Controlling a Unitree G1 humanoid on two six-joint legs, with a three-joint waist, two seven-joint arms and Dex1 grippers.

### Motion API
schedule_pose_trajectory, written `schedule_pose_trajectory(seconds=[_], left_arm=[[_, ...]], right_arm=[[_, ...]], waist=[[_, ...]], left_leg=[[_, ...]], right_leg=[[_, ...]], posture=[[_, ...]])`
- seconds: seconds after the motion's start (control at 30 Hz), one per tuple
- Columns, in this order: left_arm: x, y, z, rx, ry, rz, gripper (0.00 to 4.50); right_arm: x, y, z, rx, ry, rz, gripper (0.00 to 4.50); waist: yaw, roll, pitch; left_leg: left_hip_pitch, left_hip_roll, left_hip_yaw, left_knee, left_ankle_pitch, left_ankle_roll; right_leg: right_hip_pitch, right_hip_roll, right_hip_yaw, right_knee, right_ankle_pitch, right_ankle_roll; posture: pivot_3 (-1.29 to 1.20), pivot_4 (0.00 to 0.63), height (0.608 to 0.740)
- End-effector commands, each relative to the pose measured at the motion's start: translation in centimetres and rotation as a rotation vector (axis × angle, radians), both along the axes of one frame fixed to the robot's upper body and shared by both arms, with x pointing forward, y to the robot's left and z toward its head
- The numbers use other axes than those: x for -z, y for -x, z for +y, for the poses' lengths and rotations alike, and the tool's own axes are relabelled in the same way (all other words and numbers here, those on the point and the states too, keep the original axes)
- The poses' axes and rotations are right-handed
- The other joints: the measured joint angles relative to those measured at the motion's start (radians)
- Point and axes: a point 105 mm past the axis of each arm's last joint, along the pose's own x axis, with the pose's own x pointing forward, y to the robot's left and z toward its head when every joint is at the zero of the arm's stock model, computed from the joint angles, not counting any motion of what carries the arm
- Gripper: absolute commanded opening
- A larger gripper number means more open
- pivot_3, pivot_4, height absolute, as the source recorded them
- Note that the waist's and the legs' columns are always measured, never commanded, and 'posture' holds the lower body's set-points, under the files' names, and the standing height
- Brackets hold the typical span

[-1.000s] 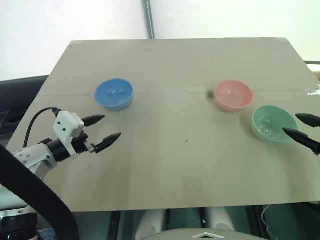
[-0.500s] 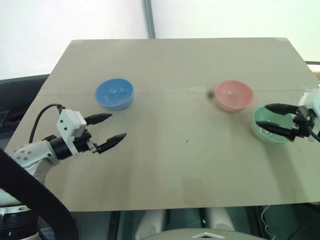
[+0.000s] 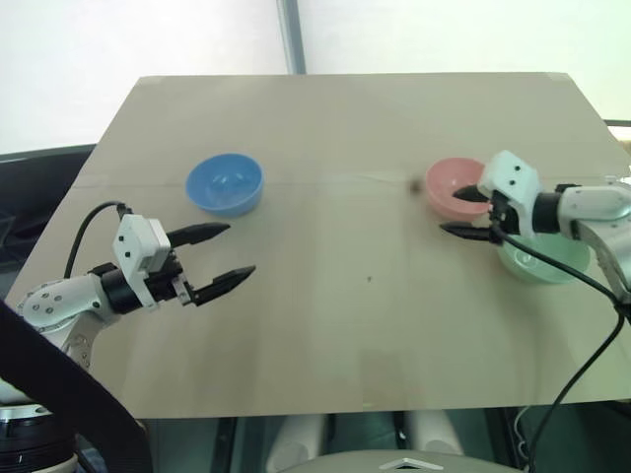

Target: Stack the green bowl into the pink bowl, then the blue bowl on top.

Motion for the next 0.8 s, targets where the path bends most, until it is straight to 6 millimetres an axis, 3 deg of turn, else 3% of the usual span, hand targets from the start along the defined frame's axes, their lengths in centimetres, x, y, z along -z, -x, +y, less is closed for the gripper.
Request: schedule_pose_trajectory(seconds=[0.03,0.2,0.23,0.3,0.47,0.67,0.8], left_arm=[[-1.0,0.2,-0.9,0.043,0.008,-0.049,4.5],[-1.2,0.0,-0.9,0.034,0.007,-0.073,4.5],[-1.2,-0.1,-1.0,0.031,0.009,-0.077,4.5],[-1.3,-0.1,-1.0,0.031,0.01,-0.081,4.5],[-1.2,-0.2,-1.1,0.029,0.013,-0.087,4.5],[-1.2,-0.3,-1.1,0.027,0.017,-0.09,4.5],[-1.1,-0.5,-1.1,0.03,0.017,-0.087,4.5]], right_arm=[[0.9,-1.7,-0.6,0.055,0.089,0.0,3.39],[1.9,-3.4,-1.2,0.094,0.154,0.003,3.39],[1.9,-3.7,-1.3,0.109,0.154,0.003,3.17],[2.0,-3.9,-1.2,0.1,0.167,-0.004,2.59],[1.6,-3.8,-0.7,0.062,0.176,-0.025,0.2],[0.8,-3.3,0.2,-0.013,0.188,-0.079,0.09],[0.3,1.2,3.9,-0.278,0.167,-0.069,0.09]], waist=[[0.0,0.0,0.0],[-0.005,0.0,0.0],[-0.009,0.0,0.0],[-0.018,0.0,0.0],[-0.029,0.0,0.0],[-0.027,0.0,0.0],[-0.027,0.0,0.0]], left_leg=[[-0.001,0.0,0.0,0.0,0.0,0.0],[-0.014,-0.001,-0.001,0.003,0.0,0.0],[-0.014,-0.001,0.0,0.003,0.0,0.0],[-0.016,-0.001,0.0,0.003,0.0,0.0],[-0.016,-0.001,0.0,0.003,0.0,0.0],[-0.015,-0.001,0.0,0.004,0.0,0.0],[-0.017,-0.001,-0.001,0.004,0.0,-0.001]], right_leg=[[-0.001,0.0,0.0,0.0,0.0,0.0],[-0.014,-0.001,-0.001,0.003,0.0,0.0],[-0.015,-0.001,-0.001,0.003,0.0,0.0],[-0.016,-0.001,-0.001,0.003,0.0,0.0],[-0.016,-0.001,-0.002,0.003,0.0,0.0],[-0.016,-0.001,-0.001,0.005,0.0,0.0],[-0.017,-0.001,-0.002,0.005,0.0,0.0]], posture=[[0.0,0.15,0.74],[0.0,0.15,0.74],[0.0,0.15,0.74],[0.0,0.15,0.74],[0.0,0.15,0.74],[0.0,0.15,0.74],[0.0,0.15,0.74]])
